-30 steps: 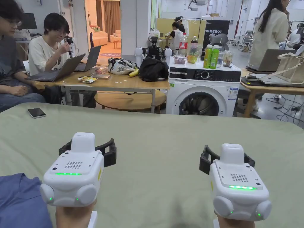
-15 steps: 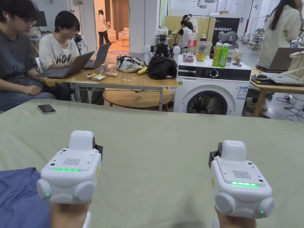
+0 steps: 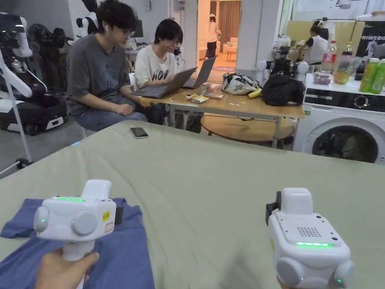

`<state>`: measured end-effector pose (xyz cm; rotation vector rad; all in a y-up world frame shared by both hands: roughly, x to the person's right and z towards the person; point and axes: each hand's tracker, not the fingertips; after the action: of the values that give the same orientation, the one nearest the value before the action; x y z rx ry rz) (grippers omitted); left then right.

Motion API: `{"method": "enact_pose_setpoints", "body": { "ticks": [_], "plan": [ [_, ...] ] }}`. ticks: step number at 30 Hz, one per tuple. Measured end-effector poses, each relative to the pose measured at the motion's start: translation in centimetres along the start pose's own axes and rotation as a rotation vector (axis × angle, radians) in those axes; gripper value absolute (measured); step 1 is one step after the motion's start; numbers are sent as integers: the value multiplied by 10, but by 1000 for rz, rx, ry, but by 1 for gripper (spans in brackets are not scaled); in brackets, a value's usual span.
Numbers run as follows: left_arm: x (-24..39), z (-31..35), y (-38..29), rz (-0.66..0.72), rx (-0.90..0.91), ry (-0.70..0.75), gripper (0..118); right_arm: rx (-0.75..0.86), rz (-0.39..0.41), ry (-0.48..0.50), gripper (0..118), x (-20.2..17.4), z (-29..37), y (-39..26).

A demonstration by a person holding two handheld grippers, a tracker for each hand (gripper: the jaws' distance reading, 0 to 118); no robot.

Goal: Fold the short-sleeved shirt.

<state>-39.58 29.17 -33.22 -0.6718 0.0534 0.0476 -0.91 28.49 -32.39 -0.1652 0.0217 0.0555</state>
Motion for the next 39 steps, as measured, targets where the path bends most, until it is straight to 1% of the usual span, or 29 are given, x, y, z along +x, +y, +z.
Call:
{"method": "enact_pose_setpoints", "body": {
  "ticks": [1, 2, 3, 4, 5, 6, 11, 14, 15, 16, 17, 18, 19, 20, 22, 23, 24, 25, 26, 27, 28, 30, 31, 34, 39],
  "plan": [
    [-13, -4, -2, 19, -41, 6, 5, -3, 5, 10, 0, -6, -1, -2],
    [-24, -9, -3, 37, -89, -1, 16, -4, 13, 18, 0, -10, -1, -4],
    [-36, -15, -5, 57, -126, -24, 50, -6, 20, 22, 0, -14, -2, -7],
    [-47, -22, -9, 79, -180, -39, 80, -8, 22, 28, 0, -17, -3, -9],
    [-54, -28, -12, 93, -219, -45, 96, -12, 22, 33, 0, -18, -3, -11],
    [-61, -33, -15, 104, -235, -53, 98, -21, 23, 38, 0, -19, -4, -13],
    [-78, -71, -35, 128, -361, 7, 98, -62, 10, 34, 0, -15, -8, -23],
    [-77, -104, -55, 109, -482, 20, 96, -85, 4, 19, 0, -10, -10, -29],
    [-75, -110, -62, 84, -486, 27, 97, -90, 3, 14, 0, -8, -10, -30],
    [-68, -107, -66, 11, -403, 49, 97, -97, 1, 10, 0, -5, -11, -32],
    [-62, -101, -68, -21, -354, 71, 96, -102, -1, 7, 0, -3, -11, -32],
    [-57, -101, -67, -39, -363, 88, 95, -107, -3, 2, 0, -1, -10, -33],
    [-56, -99, -67, -25, -375, 76, 90, -108, -6, -3, 0, 2, -11, -35],
    [-52, -92, -66, -19, -365, 56, 81, -108, -9, -7, 0, 4, -10, -36],
    [-51, -87, -64, -21, -348, 12, 50, -113, -14, -15, 0, 7, -10, -37],
    [-50, -85, -63, -32, -341, 7, 31, -116, -16, -16, 0, 8, -9, -37],
    [-50, -82, -60, -59, -316, 0, 1, -121, -18, -17, 0, 10, -8, -37],
    [-49, -78, -58, -84, -289, -15, 1, -123, -20, -19, 0, 12, -7, -38],
    [-47, -77, -56, -59, -309, -7, 1, -124, -22, -21, 0, 13, -6, -38],
    [-46, -73, -54, -48, -277, -11, 1, -124, -23, -23, 0, 15, -5, -38],
    [-48, -70, -49, -22, -237, -48, 1, -123, -24, -28, 0, 17, -4, -38],
    [-47, -59, -37, 51, -172, -77, 1, -122, -26, -35, 0, 22, -1, -37],
    [-44, -53, -29, 56, -136, -97, 1, -120, -29, -40, 0, 26, -2, -38],
    [-27, -36, -3, 10, -72, -137, 1, -116, -47, -55, 0, 36, 0, -32],
    [15, 3, 50, -11, 79, -228, 1, -95, -62, -93, 0, 57, 8, -22]
  ]
}}
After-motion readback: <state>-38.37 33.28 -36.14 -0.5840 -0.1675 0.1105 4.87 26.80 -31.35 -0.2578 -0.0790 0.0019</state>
